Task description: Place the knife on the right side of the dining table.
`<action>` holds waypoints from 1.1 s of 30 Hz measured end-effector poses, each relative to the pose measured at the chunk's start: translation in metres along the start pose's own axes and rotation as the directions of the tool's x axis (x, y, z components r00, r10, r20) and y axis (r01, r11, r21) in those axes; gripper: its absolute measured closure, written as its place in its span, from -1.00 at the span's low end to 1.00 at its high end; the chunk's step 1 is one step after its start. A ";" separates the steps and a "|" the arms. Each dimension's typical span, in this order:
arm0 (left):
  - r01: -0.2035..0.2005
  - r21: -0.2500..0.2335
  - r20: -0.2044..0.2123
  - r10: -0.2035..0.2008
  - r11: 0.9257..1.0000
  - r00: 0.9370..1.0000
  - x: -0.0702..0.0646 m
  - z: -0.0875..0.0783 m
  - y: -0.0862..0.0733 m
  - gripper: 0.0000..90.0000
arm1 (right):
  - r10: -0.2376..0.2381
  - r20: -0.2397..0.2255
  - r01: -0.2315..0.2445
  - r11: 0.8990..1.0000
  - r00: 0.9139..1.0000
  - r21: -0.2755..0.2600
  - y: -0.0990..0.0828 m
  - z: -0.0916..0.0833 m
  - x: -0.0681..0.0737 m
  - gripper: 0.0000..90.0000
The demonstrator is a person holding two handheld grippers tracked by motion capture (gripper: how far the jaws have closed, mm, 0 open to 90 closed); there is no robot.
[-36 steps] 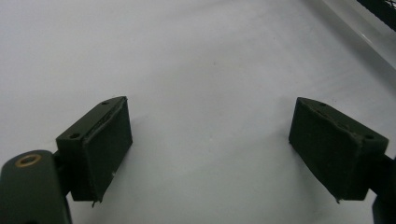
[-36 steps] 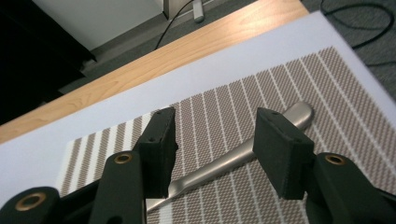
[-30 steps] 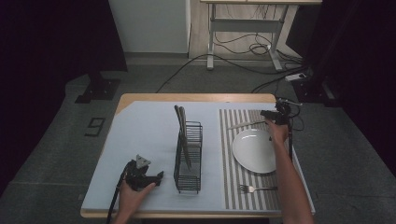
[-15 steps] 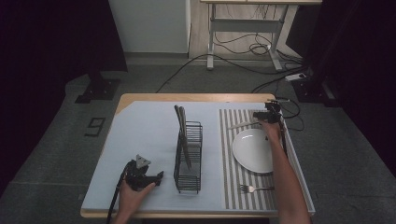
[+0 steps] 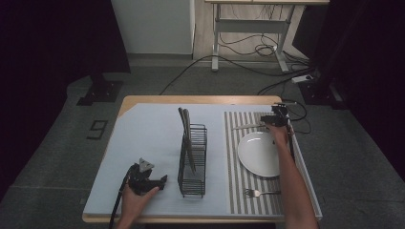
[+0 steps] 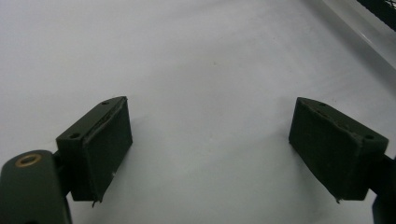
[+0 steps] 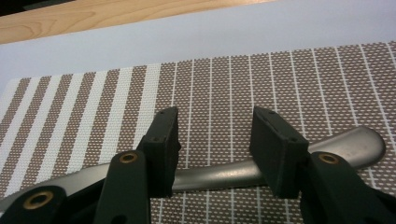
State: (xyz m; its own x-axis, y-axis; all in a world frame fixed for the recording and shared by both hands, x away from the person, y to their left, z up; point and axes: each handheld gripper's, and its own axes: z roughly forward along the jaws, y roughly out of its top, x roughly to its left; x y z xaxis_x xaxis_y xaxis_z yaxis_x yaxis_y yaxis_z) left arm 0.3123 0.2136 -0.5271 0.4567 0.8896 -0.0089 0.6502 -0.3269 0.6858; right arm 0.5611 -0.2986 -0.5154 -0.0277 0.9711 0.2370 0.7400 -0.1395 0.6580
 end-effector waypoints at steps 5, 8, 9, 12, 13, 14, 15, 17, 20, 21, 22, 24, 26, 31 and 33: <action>0.000 0.000 0.000 0.000 1.000 1.000 0.000 0.000 0.000 -0.71 | 0.004 0.010 -0.004 1.000 1.000 -0.001 -0.001 0.000 0.000 0.16; 0.000 0.000 0.000 0.000 1.000 1.000 0.000 0.000 0.000 -0.71 | 0.006 0.016 -0.006 1.000 1.000 0.003 -0.001 -0.001 0.001 0.16; 0.000 0.000 0.000 0.000 1.000 1.000 0.000 0.000 0.000 -0.71 | 0.005 0.017 -0.005 1.000 1.000 0.005 -0.001 -0.002 0.001 0.16; -0.001 0.000 0.000 0.001 1.000 1.000 0.000 0.000 0.000 -0.71 | 0.010 0.019 -0.010 1.000 1.000 0.008 -0.002 -0.002 0.000 0.16; -0.001 0.000 0.000 0.001 1.000 1.000 0.000 0.000 0.000 -0.71 | 0.017 0.017 -0.017 1.000 1.000 0.008 -0.002 -0.003 -0.001 0.16; -0.001 0.000 0.000 0.001 1.000 1.000 0.000 0.000 0.000 -0.71 | 0.017 0.017 -0.017 1.000 1.000 0.008 -0.002 -0.003 -0.001 0.16; 0.000 0.000 0.000 0.000 1.000 1.000 0.000 0.000 0.000 -0.71 | 0.019 0.016 -0.019 1.000 1.000 0.007 -0.002 -0.003 -0.001 0.16; -0.001 0.000 0.000 0.001 1.000 1.000 0.000 0.000 0.000 -0.71 | 0.019 0.020 -0.019 1.000 1.000 0.010 -0.002 -0.003 -0.001 0.16; -0.001 0.000 0.000 0.001 1.000 1.000 0.000 0.000 0.000 -0.71 | 0.021 0.019 -0.021 1.000 1.000 0.010 -0.002 -0.003 -0.001 0.15; -0.001 0.000 0.000 0.001 1.000 1.000 0.000 0.000 0.000 -0.71 | 0.022 0.019 -0.022 1.000 1.000 0.009 -0.002 -0.003 -0.001 0.15; -0.001 0.000 0.000 0.001 1.000 1.000 0.000 0.000 0.000 -0.71 | 0.020 0.022 -0.021 1.000 1.000 0.010 -0.002 -0.004 -0.001 0.15; -0.001 0.000 0.000 0.001 1.000 1.000 0.000 0.000 0.000 -0.71 | 0.019 0.024 -0.019 1.000 1.000 0.007 -0.003 -0.003 -0.001 0.14; -0.001 0.000 0.000 0.001 1.000 1.000 0.000 0.000 0.000 -0.71 | 0.034 0.011 -0.034 0.999 0.999 0.001 -0.003 -0.004 -0.003 0.11; -0.001 0.001 0.000 0.001 1.000 1.000 0.000 0.000 0.000 -0.71 | 0.060 -0.042 -0.062 0.997 0.997 -0.042 0.000 -0.016 -0.005 0.10; 0.000 0.000 0.000 0.000 1.000 1.000 0.000 0.000 0.000 -0.71 | 0.046 -0.059 -0.050 0.997 0.997 -0.061 0.000 -0.024 -0.003 0.10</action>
State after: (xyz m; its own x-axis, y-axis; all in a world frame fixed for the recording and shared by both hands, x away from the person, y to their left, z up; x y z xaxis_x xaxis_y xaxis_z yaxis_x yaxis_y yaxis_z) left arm 0.3123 0.2136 -0.5272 0.4568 0.8895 -0.0089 0.6504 -0.3271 0.6856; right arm 0.5451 -0.3061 -0.4988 -0.0333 0.9505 0.3089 0.6981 -0.1991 0.6878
